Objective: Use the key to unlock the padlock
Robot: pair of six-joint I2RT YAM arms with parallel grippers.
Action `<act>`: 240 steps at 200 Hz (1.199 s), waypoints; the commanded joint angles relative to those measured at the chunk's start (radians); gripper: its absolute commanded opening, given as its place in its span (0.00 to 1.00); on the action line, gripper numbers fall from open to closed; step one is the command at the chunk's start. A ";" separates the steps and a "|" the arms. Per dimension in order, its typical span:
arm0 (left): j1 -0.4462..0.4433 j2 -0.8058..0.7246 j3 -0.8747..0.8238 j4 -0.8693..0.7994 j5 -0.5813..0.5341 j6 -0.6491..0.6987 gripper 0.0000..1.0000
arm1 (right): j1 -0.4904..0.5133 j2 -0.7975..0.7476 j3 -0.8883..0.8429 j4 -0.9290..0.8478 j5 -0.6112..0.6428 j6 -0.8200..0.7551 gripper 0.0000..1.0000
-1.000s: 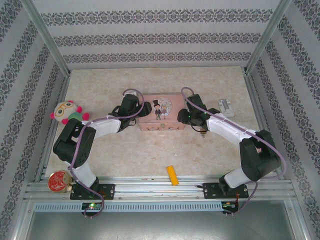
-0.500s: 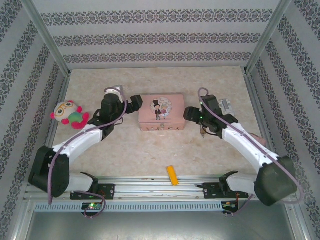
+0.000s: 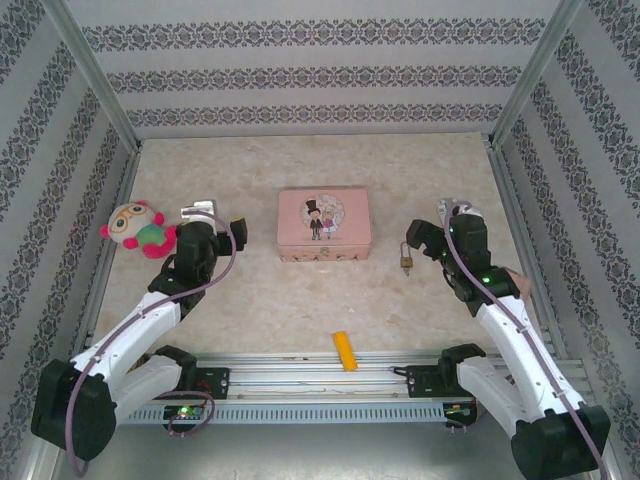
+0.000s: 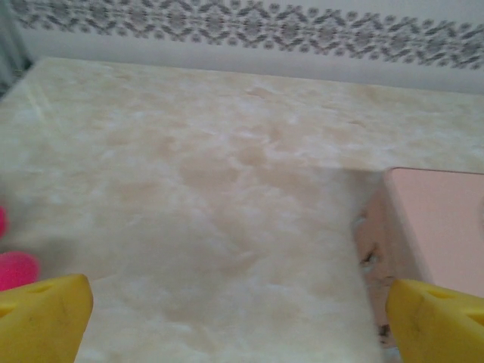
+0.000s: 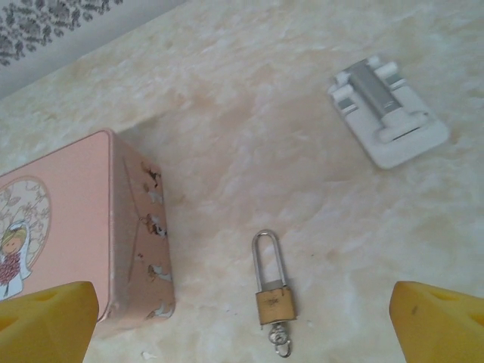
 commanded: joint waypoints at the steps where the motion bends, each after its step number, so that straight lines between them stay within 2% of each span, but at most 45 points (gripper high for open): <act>1: 0.054 -0.024 -0.058 0.082 -0.063 0.113 0.99 | -0.030 -0.021 -0.043 0.035 0.043 -0.009 0.98; 28: 0.159 -0.007 -0.124 0.185 0.002 0.158 0.99 | -0.055 -0.009 -0.064 0.079 0.047 -0.037 0.98; 56: 0.252 0.023 -0.184 0.317 0.085 0.172 0.99 | -0.055 0.019 -0.106 0.193 0.120 -0.142 0.98; 99: 0.290 0.105 -0.219 0.492 0.141 0.224 0.99 | -0.055 -0.027 -0.383 0.715 0.140 -0.336 0.98; 115: 0.307 0.150 -0.228 0.548 0.173 0.224 0.99 | -0.055 -0.027 -0.456 0.839 0.155 -0.368 0.98; 139: 0.332 0.214 -0.229 0.597 0.238 0.226 0.99 | -0.056 0.010 -0.458 0.855 0.166 -0.439 0.98; 159: 0.351 0.287 -0.251 0.723 0.280 0.218 0.99 | -0.061 0.052 -0.464 0.880 0.171 -0.470 0.98; 197: 0.380 0.446 -0.246 0.888 0.392 0.163 0.99 | -0.076 0.140 -0.494 1.031 0.133 -0.478 0.98; 220: 0.382 0.557 -0.236 0.979 0.435 0.175 0.99 | -0.088 0.219 -0.487 1.099 0.104 -0.481 0.98; 240: 0.382 0.644 -0.221 1.038 0.533 0.208 0.99 | -0.093 0.300 -0.475 1.175 0.065 -0.483 0.98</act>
